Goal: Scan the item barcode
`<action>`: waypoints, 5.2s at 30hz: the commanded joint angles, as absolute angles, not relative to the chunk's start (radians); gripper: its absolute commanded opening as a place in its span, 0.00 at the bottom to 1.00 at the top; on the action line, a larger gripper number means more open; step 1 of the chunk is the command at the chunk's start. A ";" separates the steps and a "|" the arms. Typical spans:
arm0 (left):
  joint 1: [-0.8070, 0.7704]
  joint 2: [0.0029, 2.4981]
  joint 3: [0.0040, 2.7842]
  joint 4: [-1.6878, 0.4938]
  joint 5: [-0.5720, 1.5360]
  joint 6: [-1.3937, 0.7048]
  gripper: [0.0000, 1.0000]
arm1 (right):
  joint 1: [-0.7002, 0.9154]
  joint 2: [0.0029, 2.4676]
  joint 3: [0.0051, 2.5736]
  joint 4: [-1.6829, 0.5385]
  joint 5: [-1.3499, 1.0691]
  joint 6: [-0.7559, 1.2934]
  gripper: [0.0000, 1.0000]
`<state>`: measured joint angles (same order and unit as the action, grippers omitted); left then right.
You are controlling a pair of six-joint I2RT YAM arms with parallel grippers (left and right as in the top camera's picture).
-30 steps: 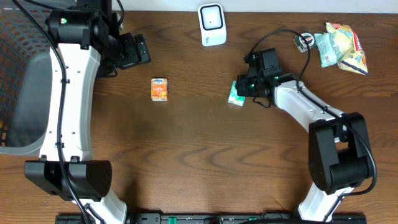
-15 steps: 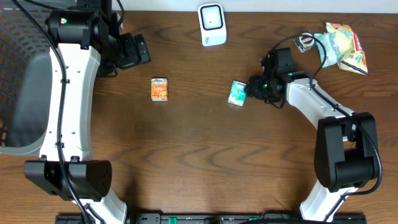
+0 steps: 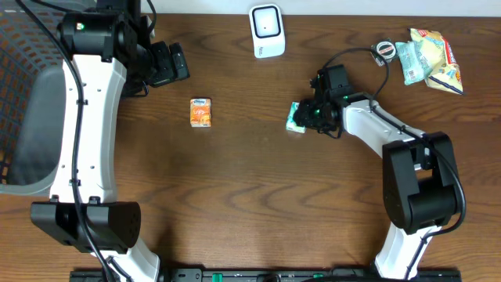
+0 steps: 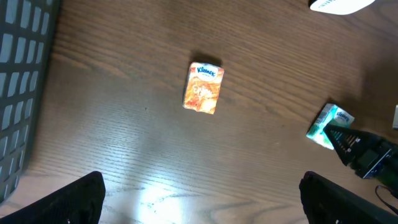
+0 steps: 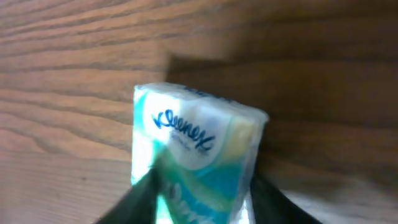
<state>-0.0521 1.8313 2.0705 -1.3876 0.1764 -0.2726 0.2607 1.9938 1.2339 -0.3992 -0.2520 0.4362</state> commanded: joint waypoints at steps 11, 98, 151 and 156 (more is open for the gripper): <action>-0.046 1.837 2.074 -1.391 0.163 -0.266 0.98 | 0.176 1.891 1.227 -0.393 -0.673 0.312 0.01; -0.046 1.837 2.074 -1.391 0.163 -0.266 0.98 | 0.119 2.448 2.276 -0.781 0.570 -0.286 0.01; -0.046 1.837 2.074 -1.391 0.163 -0.266 0.98 | 0.667 2.364 1.965 -0.589 -0.099 0.427 0.72; -0.046 1.837 2.074 -1.390 0.163 -0.266 0.98 | 0.695 2.365 1.895 -0.518 -0.081 0.434 0.70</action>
